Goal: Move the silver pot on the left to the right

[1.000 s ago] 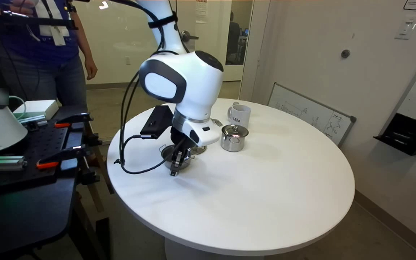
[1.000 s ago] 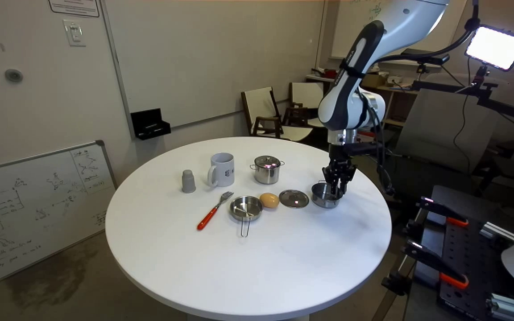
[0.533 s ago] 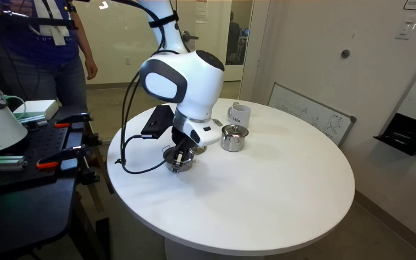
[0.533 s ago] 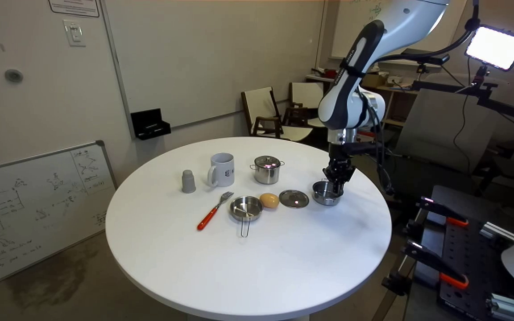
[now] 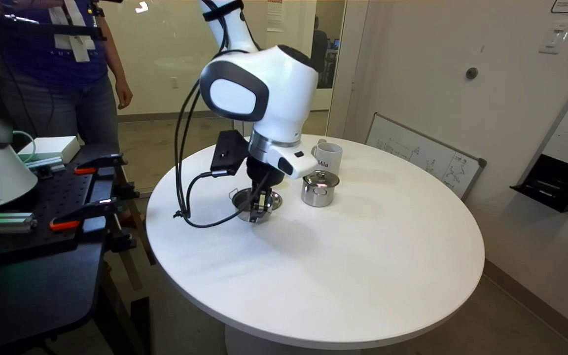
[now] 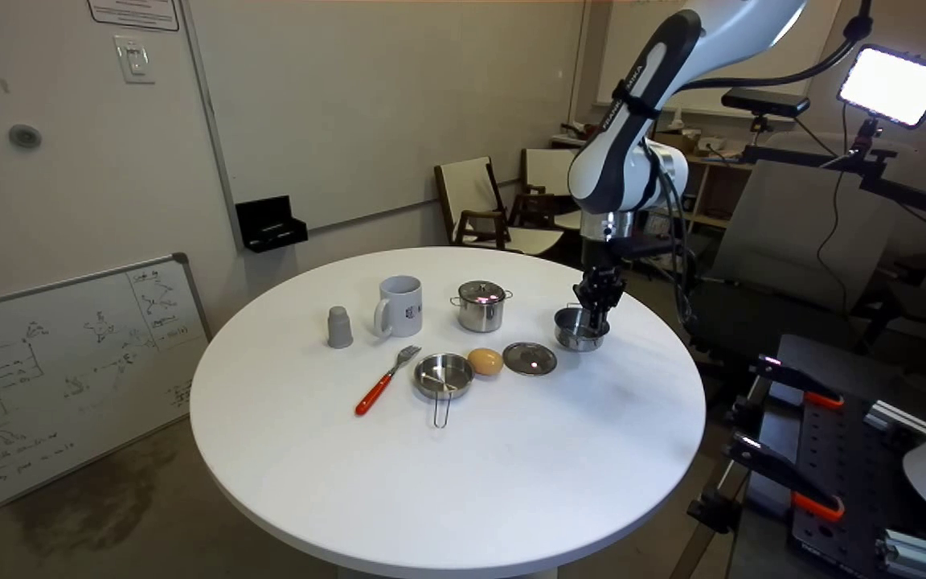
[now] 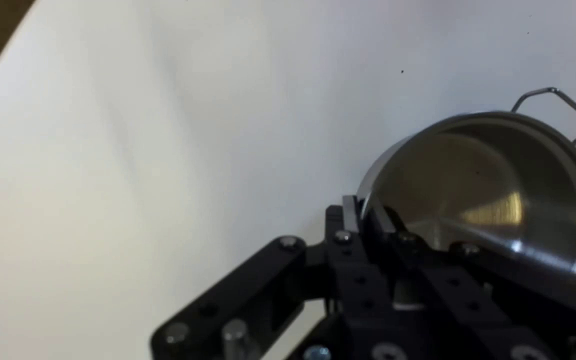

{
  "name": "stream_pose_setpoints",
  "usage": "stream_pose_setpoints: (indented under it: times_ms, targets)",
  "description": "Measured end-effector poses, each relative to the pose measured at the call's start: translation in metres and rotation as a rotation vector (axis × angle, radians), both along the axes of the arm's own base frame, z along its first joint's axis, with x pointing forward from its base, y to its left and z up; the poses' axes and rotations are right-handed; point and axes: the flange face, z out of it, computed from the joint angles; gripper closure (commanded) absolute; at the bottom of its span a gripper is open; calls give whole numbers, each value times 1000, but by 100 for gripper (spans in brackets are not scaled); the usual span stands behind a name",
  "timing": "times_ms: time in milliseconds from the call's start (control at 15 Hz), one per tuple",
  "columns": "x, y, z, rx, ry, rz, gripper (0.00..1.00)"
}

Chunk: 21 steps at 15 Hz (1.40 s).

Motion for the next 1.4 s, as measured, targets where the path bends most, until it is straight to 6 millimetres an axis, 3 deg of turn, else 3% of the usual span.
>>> stream_pose_setpoints:
  times_ms: [467, 867, 1400]
  targets:
    - [42, 5, 26, -38, 65, 307, 98]
    - [89, 21, 15, -141, 103, 498, 98]
    - [126, 24, 6, -197, 109, 642, 98]
